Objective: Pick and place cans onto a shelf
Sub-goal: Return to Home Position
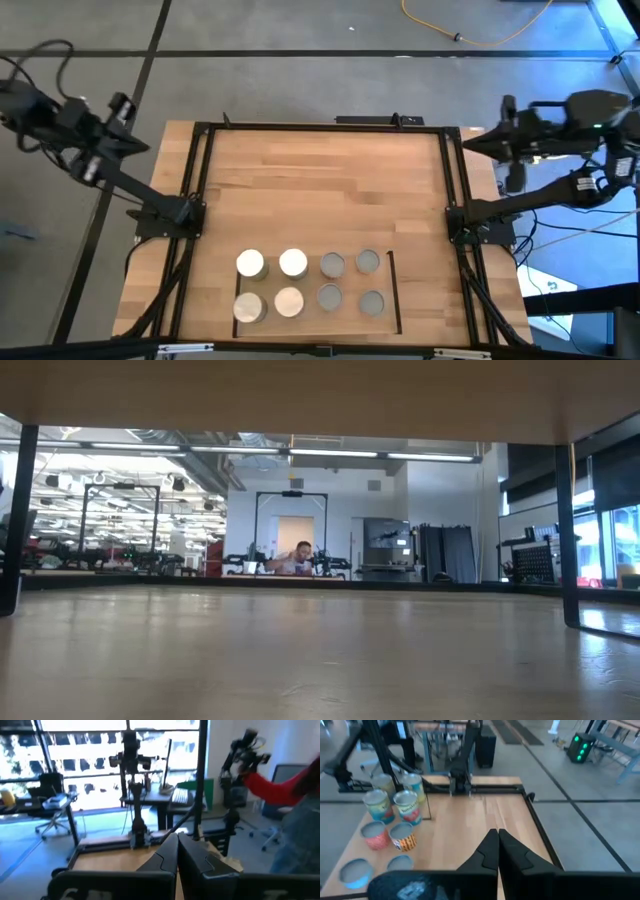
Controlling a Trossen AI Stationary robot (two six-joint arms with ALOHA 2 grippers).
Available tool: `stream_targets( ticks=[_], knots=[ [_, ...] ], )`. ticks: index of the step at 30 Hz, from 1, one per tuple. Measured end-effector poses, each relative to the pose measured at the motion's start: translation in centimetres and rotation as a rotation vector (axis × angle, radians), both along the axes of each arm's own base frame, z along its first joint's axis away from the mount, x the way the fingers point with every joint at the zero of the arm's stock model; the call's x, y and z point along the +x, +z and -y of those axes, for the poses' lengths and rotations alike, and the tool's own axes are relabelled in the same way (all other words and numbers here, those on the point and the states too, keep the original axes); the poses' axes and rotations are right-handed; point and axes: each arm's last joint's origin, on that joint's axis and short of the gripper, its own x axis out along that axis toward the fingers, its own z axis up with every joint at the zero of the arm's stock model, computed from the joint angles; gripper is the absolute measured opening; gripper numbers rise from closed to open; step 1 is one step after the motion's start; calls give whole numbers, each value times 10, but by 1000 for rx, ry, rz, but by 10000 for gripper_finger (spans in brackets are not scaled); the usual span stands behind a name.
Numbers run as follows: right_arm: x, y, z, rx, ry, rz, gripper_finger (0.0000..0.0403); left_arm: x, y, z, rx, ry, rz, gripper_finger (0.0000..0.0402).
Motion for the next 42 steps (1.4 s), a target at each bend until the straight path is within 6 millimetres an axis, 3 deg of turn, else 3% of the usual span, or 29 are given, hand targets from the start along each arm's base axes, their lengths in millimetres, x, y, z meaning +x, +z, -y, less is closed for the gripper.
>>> stream_targets(
  ticks=[6,15,22,42],
  knots=[
    [-33,1,-1,39,-10,77,3,-36,-8,-14,-36,-15,92,0],
    [-71,-13,-3,69,-16,127,3,-62,-24,-23,-31,-47,87,0],
    [-89,-34,-4,91,-22,173,3,-72,-33,-27,-35,-44,100,0],
    [-136,-101,-5,180,-34,374,3,-94,-92,-37,-57,-30,157,0]
  ],
)
